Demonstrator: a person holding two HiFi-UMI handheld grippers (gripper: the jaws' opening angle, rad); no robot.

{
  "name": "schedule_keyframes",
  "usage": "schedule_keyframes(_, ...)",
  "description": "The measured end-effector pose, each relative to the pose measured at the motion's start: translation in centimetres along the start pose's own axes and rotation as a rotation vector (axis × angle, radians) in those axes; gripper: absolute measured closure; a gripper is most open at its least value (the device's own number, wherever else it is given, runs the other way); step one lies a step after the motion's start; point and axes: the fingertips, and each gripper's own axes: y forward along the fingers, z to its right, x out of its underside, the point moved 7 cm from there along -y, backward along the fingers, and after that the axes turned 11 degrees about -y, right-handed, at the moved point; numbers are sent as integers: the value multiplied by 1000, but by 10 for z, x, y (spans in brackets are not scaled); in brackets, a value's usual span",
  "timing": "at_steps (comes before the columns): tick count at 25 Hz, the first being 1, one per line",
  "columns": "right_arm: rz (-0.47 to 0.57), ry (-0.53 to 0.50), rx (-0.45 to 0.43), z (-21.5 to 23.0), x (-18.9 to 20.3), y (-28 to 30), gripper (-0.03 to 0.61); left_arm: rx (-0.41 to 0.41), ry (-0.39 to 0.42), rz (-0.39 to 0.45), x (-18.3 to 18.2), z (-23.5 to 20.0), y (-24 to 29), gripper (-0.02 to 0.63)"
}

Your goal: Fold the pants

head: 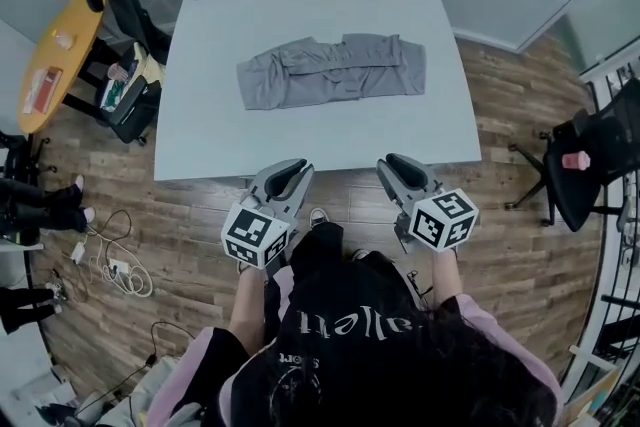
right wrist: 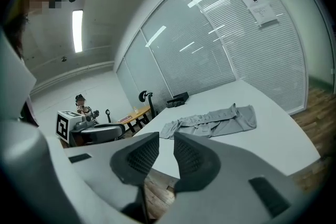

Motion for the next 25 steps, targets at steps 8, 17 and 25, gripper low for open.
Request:
schedule_keyframes(8,38,-16,-31,-14,21,-59,524,11,10,17,20,76,-17,551)
schedule_keyframes(17,74,-117,-83,-45,32,-104,552,1,9,31,44,132,-44,551)
schedule_keyframes(25,95,-158,-103,-64,33,-120,554,-10,21,50,48,147,-61,551)
